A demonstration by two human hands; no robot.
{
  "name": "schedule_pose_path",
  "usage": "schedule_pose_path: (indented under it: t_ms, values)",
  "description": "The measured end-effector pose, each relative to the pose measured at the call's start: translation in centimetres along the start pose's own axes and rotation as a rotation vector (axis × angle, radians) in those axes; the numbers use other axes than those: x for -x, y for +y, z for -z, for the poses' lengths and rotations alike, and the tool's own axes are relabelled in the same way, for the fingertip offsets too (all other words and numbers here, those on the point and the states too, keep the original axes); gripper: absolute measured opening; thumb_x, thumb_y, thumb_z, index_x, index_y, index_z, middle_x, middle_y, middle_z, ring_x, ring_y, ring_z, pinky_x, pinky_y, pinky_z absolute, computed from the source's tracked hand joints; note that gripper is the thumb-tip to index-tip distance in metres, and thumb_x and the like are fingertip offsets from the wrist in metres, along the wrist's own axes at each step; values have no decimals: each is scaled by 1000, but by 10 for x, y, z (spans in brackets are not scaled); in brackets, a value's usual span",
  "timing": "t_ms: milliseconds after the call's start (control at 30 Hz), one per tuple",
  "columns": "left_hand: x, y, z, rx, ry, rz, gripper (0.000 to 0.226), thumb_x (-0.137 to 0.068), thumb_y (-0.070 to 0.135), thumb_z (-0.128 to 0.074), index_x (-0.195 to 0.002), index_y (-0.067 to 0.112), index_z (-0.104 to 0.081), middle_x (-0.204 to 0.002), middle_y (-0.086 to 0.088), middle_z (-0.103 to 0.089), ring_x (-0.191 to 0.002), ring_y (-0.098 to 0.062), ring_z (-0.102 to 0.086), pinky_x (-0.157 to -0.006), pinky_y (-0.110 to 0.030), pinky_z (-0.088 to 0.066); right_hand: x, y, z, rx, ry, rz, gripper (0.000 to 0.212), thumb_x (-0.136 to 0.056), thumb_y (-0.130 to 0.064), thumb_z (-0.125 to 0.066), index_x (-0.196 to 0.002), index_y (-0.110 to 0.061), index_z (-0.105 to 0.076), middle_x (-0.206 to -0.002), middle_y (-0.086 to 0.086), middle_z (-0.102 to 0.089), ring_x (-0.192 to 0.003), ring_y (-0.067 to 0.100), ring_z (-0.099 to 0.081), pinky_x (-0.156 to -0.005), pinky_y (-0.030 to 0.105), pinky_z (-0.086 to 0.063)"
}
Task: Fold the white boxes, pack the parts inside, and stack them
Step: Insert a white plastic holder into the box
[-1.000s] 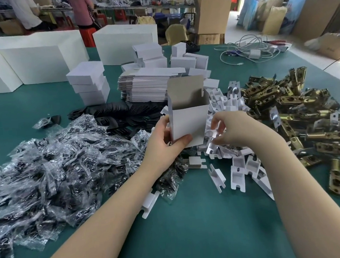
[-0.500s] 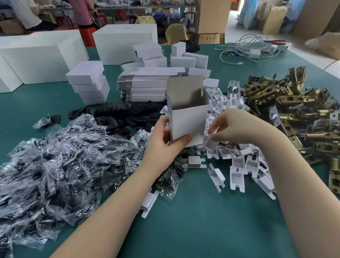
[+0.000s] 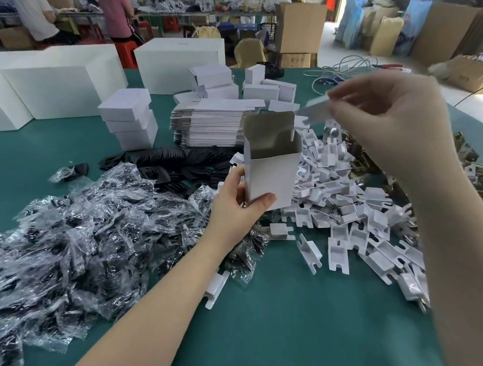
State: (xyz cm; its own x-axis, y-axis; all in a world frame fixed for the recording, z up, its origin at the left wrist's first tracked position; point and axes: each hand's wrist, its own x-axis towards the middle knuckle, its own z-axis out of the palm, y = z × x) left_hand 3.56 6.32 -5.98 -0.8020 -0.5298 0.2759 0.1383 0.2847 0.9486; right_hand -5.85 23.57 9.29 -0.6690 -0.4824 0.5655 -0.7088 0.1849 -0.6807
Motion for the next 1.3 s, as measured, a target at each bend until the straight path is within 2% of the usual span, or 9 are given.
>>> schedule_pose_path:
  t_ms: [200,367,633,733,867,933,1033,1133,1300]
  values:
    - [2,0,-1,19,-11,-28,50,-76,33,-77,-102,66,-50,-101,12,-73,-98,-14,-68,-91,-40,-56,-11,-30,-24,253,-148,-42,19,-83,-21,-70,-100,-27,-76,-78,-15,-68,-76,5,-67,-78,30,-58]
    - [2,-3,0,51,-17,-49,53,-80,23,-80,-107,59,-51,-103,16,-72,-100,-8,-67,-84,-23,-55,-24,-38,-33,542,-178,-104,21,-81,-17,-67,-98,-26,-76,-100,3,-71,-91,25,-66,-83,41,-57]
    - [3,-3,0,54,5,-42,55,-81,22,-81,-115,50,-48,-107,13,-71,-101,-7,-67,-84,-21,-55,-24,-40,-59,804,-180,-137,31,-91,-9,-59,-120,-20,-63,-118,9,-61,-103,33,-60,-69,33,-40]
    - [2,-4,1,57,5,-38,55,-80,24,-80,-114,55,-48,-104,13,-72,-100,-7,-67,-85,-23,-56,-16,-34,-56,677,-156,-103,29,-92,-25,-63,-121,-25,-61,-108,3,-67,-100,28,-62,-70,31,-42]
    - [3,-2,0,37,2,-26,56,-77,32,-79,-103,70,-47,-100,20,-70,-95,-6,-67,-83,-21,-56,-1,-15,-48,375,127,-12,28,-94,-42,-57,-120,-32,-60,-77,-18,-61,-68,7,-60,-55,24,-40]
    - [2,-1,0,46,2,-10,54,-74,35,-77,-102,70,-48,-99,20,-70,-94,-6,-67,-81,-22,-56,10,1,-53,231,195,-23,29,-95,-47,-54,-119,-32,-58,-79,-22,-57,-61,4,-57,-52,24,-42]
    - [1,1,-1,80,9,8,52,-74,31,-76,-102,67,-51,-97,13,-72,-92,-8,-69,-80,-26,-58,28,33,-67,23,81,-177,39,-93,-53,-57,-125,-31,-49,-97,-14,-59,-74,9,-61,-65,32,-55]
    - [0,4,0,109,3,14,55,-75,27,-77,-98,70,-51,-98,14,-72,-93,-8,-69,-80,-29,-59,46,60,-77,-55,-160,-306,65,-81,-61,-58,-135,-27,-46,-108,-9,-59,-85,9,-64,-62,20,-54]
    - [-1,12,5,156,-48,3,50,-79,20,-76,-112,47,-52,-103,11,-73,-97,-7,-70,-79,-22,-56,63,78,-89,-250,-288,-320,57,-75,-59,-62,-125,-33,-53,-106,-7,-67,-79,6,-69,-62,22,-54]
